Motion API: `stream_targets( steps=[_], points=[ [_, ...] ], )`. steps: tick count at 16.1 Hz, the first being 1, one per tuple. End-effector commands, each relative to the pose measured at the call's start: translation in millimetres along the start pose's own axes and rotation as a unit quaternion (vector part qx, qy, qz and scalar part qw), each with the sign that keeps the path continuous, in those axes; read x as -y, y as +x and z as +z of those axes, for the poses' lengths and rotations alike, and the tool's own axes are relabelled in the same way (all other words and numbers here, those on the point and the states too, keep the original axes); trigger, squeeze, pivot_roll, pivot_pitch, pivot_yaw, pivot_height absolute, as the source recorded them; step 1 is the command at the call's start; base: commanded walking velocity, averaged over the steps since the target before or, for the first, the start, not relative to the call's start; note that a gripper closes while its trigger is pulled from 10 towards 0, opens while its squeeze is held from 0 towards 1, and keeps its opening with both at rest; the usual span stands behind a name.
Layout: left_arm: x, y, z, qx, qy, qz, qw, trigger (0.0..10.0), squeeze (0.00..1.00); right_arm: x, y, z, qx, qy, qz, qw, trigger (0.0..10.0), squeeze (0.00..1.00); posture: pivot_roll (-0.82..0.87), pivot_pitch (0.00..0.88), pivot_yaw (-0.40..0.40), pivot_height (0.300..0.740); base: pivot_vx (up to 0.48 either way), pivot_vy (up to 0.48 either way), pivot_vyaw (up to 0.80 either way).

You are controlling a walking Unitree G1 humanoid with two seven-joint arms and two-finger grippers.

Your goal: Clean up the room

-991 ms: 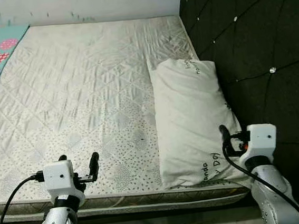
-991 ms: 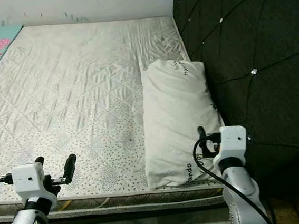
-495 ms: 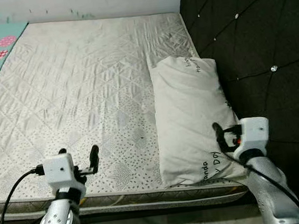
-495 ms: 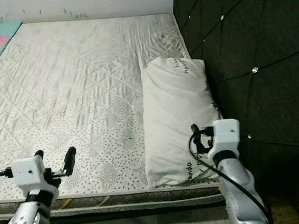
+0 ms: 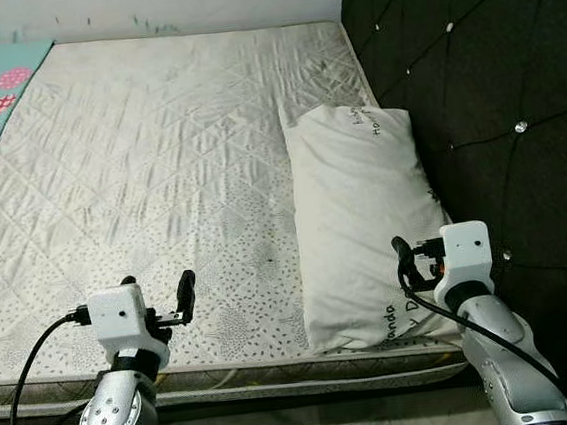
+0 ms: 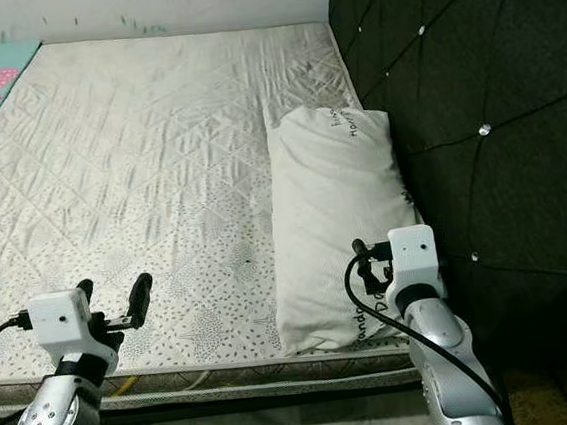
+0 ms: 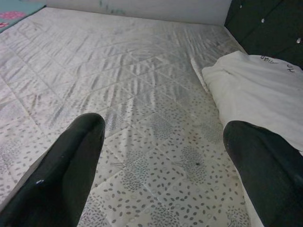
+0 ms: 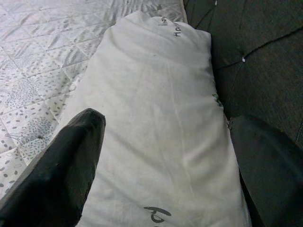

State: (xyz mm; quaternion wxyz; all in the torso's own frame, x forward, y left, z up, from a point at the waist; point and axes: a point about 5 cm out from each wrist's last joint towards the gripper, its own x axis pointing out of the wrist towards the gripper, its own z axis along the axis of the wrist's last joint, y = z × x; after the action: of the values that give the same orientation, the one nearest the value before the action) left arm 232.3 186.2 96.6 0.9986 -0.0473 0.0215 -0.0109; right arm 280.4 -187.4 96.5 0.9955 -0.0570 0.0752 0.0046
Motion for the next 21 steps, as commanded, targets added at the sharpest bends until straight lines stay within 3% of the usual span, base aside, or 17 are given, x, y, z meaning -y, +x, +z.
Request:
stream_targets(
  steps=[1, 9, 11, 12, 13, 15, 21],
  points=[
    [-0.5, -1.1, -4.8, -0.013, -0.005, -0.001, 1.000, 10.0, 0.00, -0.9, -2.0, 0.8, 0.006, -0.002, 0.004, 1.000, 10.0, 0.00, -0.14, 0.178, 0.009, 0.740, 0.000, 0.000, 0.00],
    [1.3, -2.3, -7.3, -0.019, -0.014, -0.004, 1.000, 10.0, 0.00, 4.8, -4.9, -7.4, -0.017, -0.030, -0.010, 0.999, 10.0, 0.00, -0.14, 0.179, 0.006, 0.740, 0.000, 0.448, 0.00],
    [2.0, -1.9, -7.2, -0.017, -0.016, -0.005, 1.000, 10.0, 0.00, -1.9, -5.2, -5.4, 0.003, -0.052, 0.020, 0.998, 10.0, 0.00, -0.14, 0.178, 0.005, 0.740, 0.000, 0.480, 0.00],
    [2.4, -1.6, -7.1, -0.017, -0.016, -0.004, 1.000, 10.0, 0.00, -5.2, -5.3, -6.6, -0.009, -0.028, 0.020, 0.999, 10.0, 0.00, -0.14, 0.177, 0.004, 0.740, 0.000, 0.480, 0.00],
    [2.6, -1.3, -6.9, -0.017, -0.017, -0.004, 1.000, 10.0, 0.00, -6.1, -3.8, -4.3, -0.001, -0.047, 0.029, 0.998, 10.0, 0.00, -0.14, 0.175, 0.001, 0.740, 0.000, 0.480, 0.00],
    [2.7, -1.0, -6.9, -0.016, -0.017, -0.002, 1.000, 10.0, 0.00, -7.2, -3.3, -6.5, -0.017, -0.026, 0.030, 0.999, 10.0, 0.00, -0.14, 0.173, -0.001, 0.740, 0.000, 0.480, 0.00],
    [2.5, 1.1, -7.2, -0.013, -0.015, 0.002, 1.000, 10.0, 0.00, -11.1, -1.4, -1.6, -0.001, -0.015, 0.051, 0.999, 10.0, 0.00, -0.14, 0.165, -0.004, 0.740, 0.000, 0.480, 0.00]
  ],
)
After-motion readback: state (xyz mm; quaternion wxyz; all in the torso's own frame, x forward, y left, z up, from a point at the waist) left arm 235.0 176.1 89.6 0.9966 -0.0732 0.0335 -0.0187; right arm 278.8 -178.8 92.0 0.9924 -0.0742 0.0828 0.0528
